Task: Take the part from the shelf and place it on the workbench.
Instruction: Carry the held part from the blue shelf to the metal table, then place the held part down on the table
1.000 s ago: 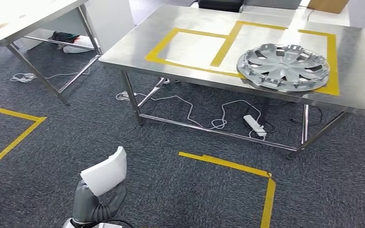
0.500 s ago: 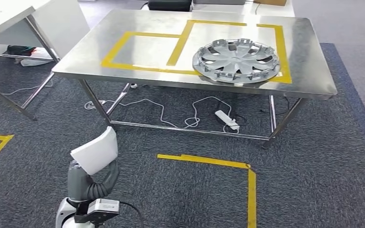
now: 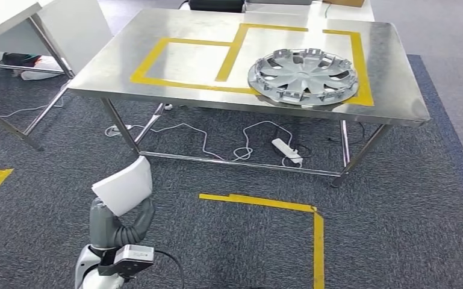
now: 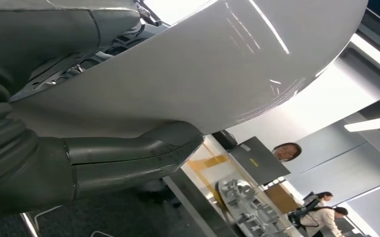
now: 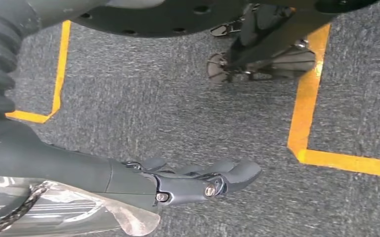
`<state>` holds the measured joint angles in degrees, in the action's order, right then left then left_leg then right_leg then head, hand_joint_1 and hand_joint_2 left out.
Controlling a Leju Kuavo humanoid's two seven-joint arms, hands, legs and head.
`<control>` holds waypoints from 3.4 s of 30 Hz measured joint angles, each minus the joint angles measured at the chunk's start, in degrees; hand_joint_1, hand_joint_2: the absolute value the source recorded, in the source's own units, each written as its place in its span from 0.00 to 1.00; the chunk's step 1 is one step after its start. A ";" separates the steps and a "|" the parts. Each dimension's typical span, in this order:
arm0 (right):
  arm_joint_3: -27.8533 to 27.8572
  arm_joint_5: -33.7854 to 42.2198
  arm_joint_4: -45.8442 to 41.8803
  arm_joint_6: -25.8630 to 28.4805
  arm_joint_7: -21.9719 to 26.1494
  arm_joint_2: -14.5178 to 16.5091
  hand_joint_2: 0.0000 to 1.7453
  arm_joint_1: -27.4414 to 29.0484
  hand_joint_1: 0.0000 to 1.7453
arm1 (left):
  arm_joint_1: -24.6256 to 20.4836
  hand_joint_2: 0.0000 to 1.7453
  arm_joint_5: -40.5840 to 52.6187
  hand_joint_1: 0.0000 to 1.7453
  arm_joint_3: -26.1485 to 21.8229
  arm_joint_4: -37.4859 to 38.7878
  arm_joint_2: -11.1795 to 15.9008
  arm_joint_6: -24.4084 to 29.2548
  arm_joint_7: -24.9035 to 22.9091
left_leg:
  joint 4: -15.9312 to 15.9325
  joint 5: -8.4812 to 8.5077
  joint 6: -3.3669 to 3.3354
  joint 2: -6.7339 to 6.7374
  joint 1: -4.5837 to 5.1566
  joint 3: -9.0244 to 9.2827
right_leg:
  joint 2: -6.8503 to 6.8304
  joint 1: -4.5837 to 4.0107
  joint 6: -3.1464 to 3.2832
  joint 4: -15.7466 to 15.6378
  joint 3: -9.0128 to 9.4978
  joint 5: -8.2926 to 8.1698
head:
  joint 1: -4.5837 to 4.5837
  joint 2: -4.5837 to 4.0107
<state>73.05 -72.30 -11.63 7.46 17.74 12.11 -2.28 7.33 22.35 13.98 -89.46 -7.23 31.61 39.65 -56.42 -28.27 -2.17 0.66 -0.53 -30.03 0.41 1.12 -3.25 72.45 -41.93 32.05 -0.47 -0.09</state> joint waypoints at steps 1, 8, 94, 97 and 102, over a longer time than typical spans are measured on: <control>-0.14 -0.14 0.00 -0.02 -0.06 -0.08 1.00 0.10 0.00 | -0.11 1.00 0.03 1.00 -0.07 0.20 -0.09 -0.15 0.00 | -0.07 -0.32 0.34 0.06 -0.23 0.34 | -0.16 0.27 -0.35 -2.38 1.02 -1.90 | -0.01 0.00; -0.93 -0.90 0.06 -0.50 0.39 -0.22 1.00 -0.12 0.00 | -1.84 1.00 0.17 1.00 -0.56 0.96 -0.40 -0.92 0.00 | -0.55 -2.96 2.87 0.25 -0.52 2.24 | -0.67 0.33 1.40 -14.02 8.20 -4.18 | 0.01 0.00; -4.66 -4.70 0.50 -2.25 0.37 -1.28 1.00 -0.75 0.00 | -15.40 1.00 2.16 1.00 -4.96 13.54 -3.02 7.21 -0.85 | -3.00 -0.35 -0.48 -1.20 0.75 -2.46 | -0.04 -0.42 0.44 -7.65 5.80 2.04 | 1.46 0.00; -4.88 -5.23 0.50 -2.61 0.23 -1.33 1.00 -0.66 0.00 | -16.80 1.00 10.09 1.00 -4.72 15.10 -3.03 8.09 -2.81 | -3.00 -1.68 0.28 -1.33 0.88 -0.97 | -0.23 -0.86 1.53 -12.87 6.23 -4.31 | 1.58 0.00; -5.36 -5.78 0.50 -2.99 0.14 -1.44 1.00 -0.56 0.00 | -18.97 1.00 16.21 1.00 -4.93 17.63 -2.99 8.29 -4.23 | -2.81 -1.53 0.38 -1.26 1.01 -0.33 | 0.02 -0.87 1.64 -13.97 7.31 -4.93 | 1.92 0.00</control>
<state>67.69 -78.08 -11.13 4.46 17.88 10.68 -2.84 -11.65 38.56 9.05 -71.83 -10.23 39.90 35.43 -59.23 -29.80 -1.79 -0.60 0.49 -30.36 0.44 0.25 -1.61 58.47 -34.61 27.12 1.45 -0.09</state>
